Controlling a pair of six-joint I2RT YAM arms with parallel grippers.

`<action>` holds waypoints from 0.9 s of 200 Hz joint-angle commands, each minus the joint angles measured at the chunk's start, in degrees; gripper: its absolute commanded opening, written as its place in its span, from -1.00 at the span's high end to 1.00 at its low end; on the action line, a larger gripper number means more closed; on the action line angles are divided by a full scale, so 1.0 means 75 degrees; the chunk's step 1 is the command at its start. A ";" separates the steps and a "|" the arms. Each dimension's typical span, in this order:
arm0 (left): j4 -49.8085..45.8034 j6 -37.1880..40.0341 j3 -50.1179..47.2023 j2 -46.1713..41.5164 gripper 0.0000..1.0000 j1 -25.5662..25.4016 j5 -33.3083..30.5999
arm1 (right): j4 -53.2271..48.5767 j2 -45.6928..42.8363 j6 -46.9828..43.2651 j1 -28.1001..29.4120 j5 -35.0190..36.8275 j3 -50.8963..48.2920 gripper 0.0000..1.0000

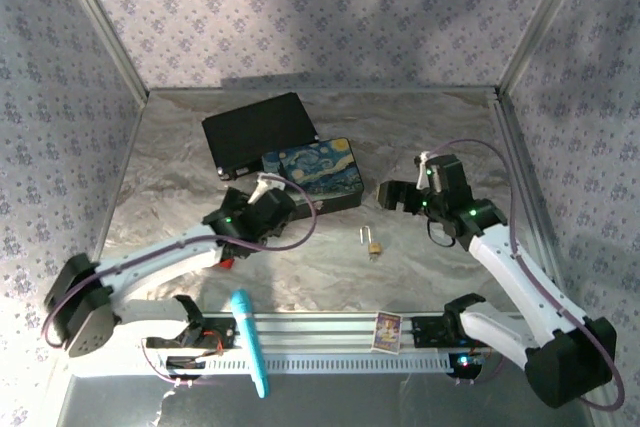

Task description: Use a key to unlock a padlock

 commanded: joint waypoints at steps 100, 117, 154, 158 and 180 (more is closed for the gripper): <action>0.4665 0.0533 -0.2420 -0.1448 -1.00 0.3569 -0.0060 | 0.4618 -0.0774 -0.1834 -0.1756 0.3309 -0.3241 -0.98; 0.5060 0.0700 -0.2694 -0.1354 -1.00 0.4051 0.0008 | 0.4998 -0.0402 -0.2072 -0.1937 0.3294 -0.3406 -0.98; 0.5876 0.0883 -0.2777 -0.0846 -1.00 0.4823 0.0114 | 0.6793 0.0317 -0.2372 -0.2201 0.3129 -0.3929 -0.98; 0.5911 0.0862 -0.2767 -0.0745 -1.00 0.4929 0.0152 | 0.6989 0.0430 -0.2373 -0.2233 0.3119 -0.3945 -0.98; 0.6534 0.1130 -0.2855 -0.0084 -1.00 0.5377 0.0380 | 0.7655 0.1146 -0.2502 -0.2416 0.2974 -0.3814 -0.98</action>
